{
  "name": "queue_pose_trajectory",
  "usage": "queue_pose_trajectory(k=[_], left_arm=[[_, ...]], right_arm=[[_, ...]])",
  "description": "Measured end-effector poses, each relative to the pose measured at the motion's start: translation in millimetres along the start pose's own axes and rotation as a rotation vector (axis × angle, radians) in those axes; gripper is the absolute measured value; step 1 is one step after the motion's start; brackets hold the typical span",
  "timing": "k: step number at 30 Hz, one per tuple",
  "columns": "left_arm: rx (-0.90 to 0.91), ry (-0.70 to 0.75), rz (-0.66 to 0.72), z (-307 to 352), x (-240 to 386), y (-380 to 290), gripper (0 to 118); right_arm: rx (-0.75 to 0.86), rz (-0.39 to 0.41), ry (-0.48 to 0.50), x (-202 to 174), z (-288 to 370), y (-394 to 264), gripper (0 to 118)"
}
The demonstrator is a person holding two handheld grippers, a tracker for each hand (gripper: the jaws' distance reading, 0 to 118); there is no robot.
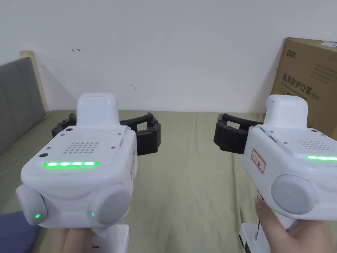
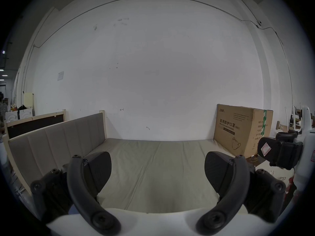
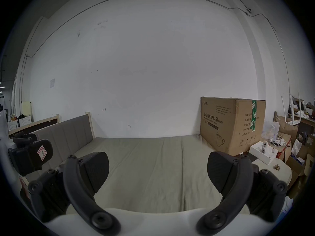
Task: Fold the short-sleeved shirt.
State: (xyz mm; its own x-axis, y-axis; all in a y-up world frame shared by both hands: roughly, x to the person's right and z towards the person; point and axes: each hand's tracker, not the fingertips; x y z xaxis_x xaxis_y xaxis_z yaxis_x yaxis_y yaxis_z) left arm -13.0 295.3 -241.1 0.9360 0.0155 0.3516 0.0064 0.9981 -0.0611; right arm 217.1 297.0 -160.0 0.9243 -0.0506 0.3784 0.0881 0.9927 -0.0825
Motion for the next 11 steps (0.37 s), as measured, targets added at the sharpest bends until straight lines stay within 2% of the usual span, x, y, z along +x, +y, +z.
queue_pose_trajectory(k=[11], left_arm=[[0.002,-0.004,0.012,-0.2,-1.9,-0.4,111]], right_arm=[[-0.006,0.000,0.024,-4.9,-1.4,2.4,114]])
